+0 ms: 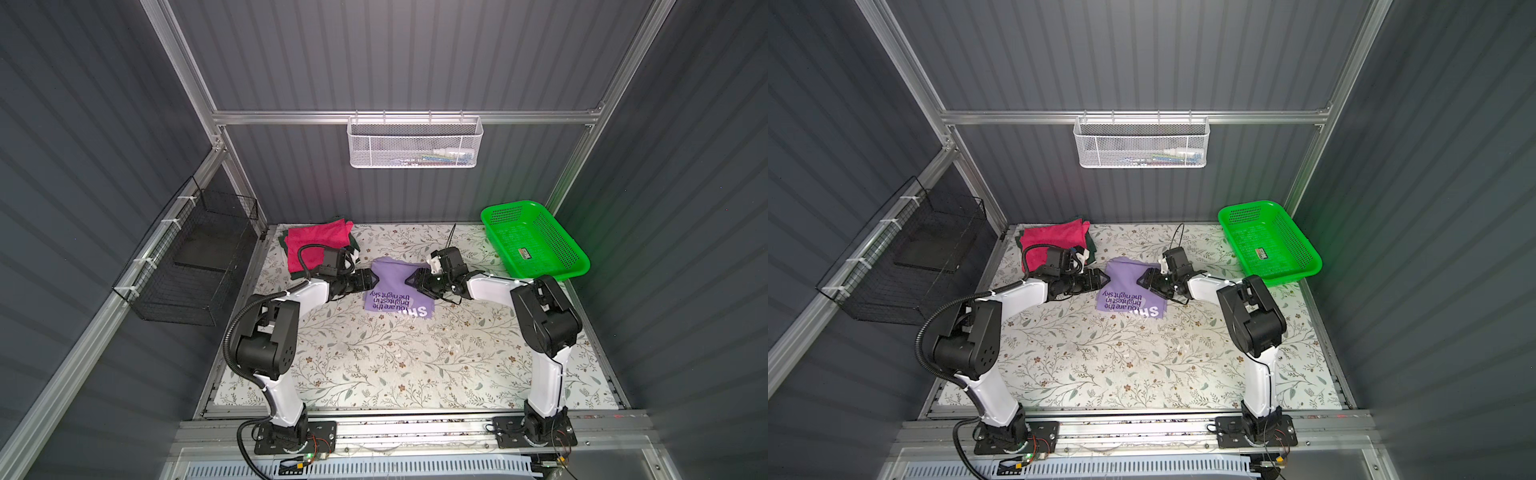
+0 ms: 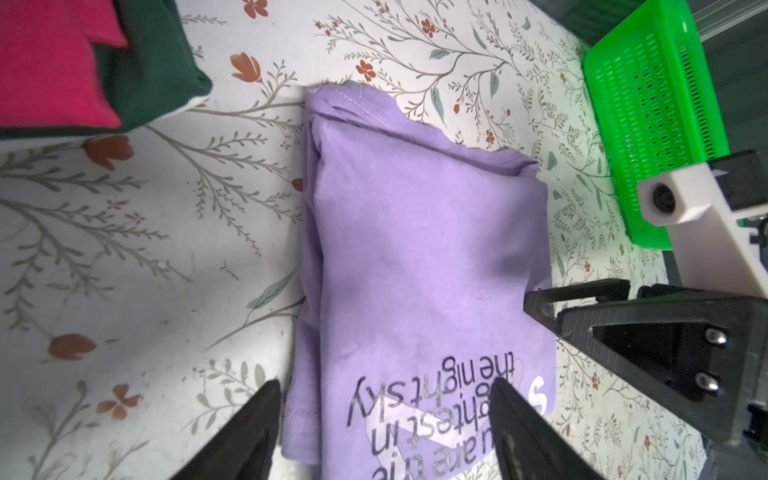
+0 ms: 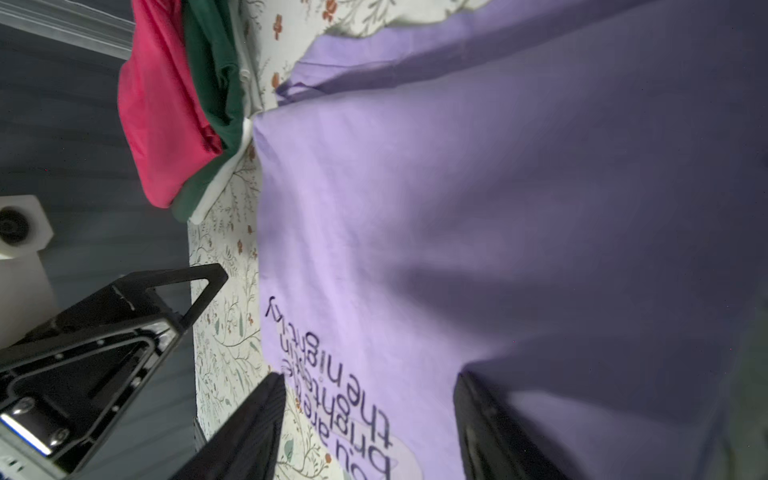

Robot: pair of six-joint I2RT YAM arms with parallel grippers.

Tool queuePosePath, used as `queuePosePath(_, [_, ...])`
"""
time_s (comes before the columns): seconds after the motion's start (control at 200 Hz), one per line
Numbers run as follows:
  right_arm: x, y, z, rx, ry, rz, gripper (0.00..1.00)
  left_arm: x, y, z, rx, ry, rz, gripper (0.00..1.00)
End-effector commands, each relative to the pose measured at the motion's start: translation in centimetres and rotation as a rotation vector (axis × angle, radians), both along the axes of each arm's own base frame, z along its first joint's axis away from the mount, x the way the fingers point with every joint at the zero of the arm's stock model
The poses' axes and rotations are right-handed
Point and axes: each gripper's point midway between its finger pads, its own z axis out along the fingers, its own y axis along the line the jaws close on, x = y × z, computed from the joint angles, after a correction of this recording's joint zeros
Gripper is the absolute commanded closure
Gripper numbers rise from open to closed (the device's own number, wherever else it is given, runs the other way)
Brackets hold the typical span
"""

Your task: Fold and stack the t-shirts

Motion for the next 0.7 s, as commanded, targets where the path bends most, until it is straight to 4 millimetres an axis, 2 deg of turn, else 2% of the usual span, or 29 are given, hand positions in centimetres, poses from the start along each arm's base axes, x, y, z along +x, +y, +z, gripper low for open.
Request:
queuePosePath(0.0, [0.2,-0.7,-0.8,-0.032,0.004,-0.016,0.32,0.3,1.3,-1.8,0.017,0.072,-0.01,0.21])
queuePosePath(0.125, [-0.3,-0.8,-1.9,-0.045,0.035,0.006,0.32,0.6,0.7,-3.5,-0.015,0.139,-0.047,0.21])
queuePosePath(0.235, [-0.6,-0.8,-2.3,-0.046,0.039,0.008,0.32,0.5,-0.1,-4.0,-0.064,0.147,-0.083,0.21])
queuePosePath(0.485, [-0.8,-0.6,-2.4,-0.034,0.044,0.023,0.31,0.8,-1.1,-5.6,-0.129,0.191,-0.092,0.22])
queuePosePath(0.695, [-0.7,-0.4,-2.1,-0.027,0.041,0.032,0.31,0.4,-2.6,-6.4,-0.174,0.228,-0.122,0.3])
